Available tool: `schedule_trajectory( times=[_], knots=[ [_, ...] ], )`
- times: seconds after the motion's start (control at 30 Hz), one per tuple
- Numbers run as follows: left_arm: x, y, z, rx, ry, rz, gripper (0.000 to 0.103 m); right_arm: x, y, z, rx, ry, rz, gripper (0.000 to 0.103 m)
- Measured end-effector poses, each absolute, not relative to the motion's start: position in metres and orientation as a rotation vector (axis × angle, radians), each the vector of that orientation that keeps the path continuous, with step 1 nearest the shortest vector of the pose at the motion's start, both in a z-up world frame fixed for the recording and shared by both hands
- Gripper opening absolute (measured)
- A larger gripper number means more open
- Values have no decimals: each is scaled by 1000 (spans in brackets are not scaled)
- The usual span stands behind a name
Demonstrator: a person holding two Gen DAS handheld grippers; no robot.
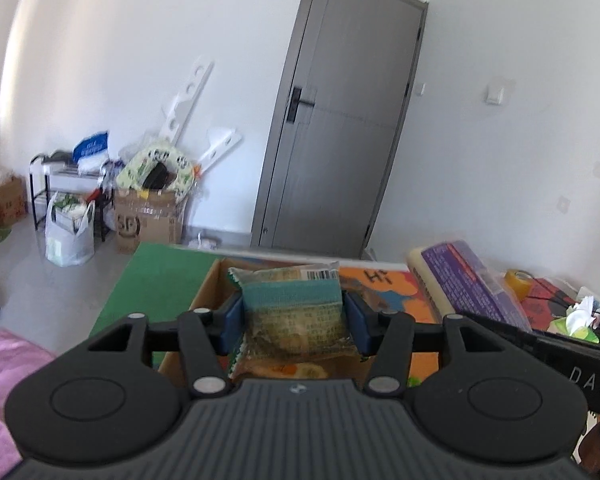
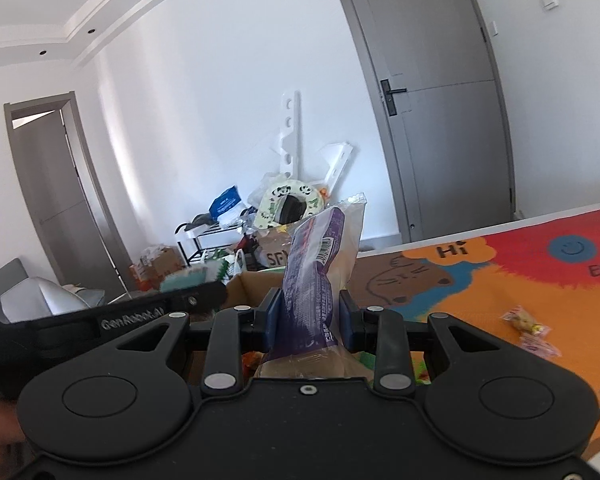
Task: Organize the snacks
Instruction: 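Carry the bread cake with the left gripper while the right carries the purple roll to the box, then open both grippers over the box to drop the two snacks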
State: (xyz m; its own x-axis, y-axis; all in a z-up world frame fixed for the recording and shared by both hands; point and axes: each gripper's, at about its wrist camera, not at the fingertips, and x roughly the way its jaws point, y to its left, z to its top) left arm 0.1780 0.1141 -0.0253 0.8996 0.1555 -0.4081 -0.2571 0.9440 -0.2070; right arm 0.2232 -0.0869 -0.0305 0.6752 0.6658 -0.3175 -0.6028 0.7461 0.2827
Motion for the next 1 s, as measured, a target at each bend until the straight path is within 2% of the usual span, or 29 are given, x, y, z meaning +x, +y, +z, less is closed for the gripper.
schedule_trajectory(
  times=[0.1,0.17,0.43,0.57,0.63,0.77,1.0],
  knots=[
    [177,124,-29,-272,417,245,65,224,-78,-32,156,433,731,30],
    [173,127,-28,-260,406,263,78,225,-71,-33,153,440,741,30],
    [159,149,-21,-293,389,305,79,232,-43,-30,145,458,782,33],
    [156,152,-22,-308,409,314,83,226,-46,-29,142,443,748,50],
    [155,150,-25,-311,421,305,85,224,-55,-29,166,454,746,51],
    [153,143,-29,-326,440,303,89,218,-81,-33,199,470,715,64],
    [148,117,-25,-295,431,281,93,210,-120,-37,227,460,641,72]
  ],
)
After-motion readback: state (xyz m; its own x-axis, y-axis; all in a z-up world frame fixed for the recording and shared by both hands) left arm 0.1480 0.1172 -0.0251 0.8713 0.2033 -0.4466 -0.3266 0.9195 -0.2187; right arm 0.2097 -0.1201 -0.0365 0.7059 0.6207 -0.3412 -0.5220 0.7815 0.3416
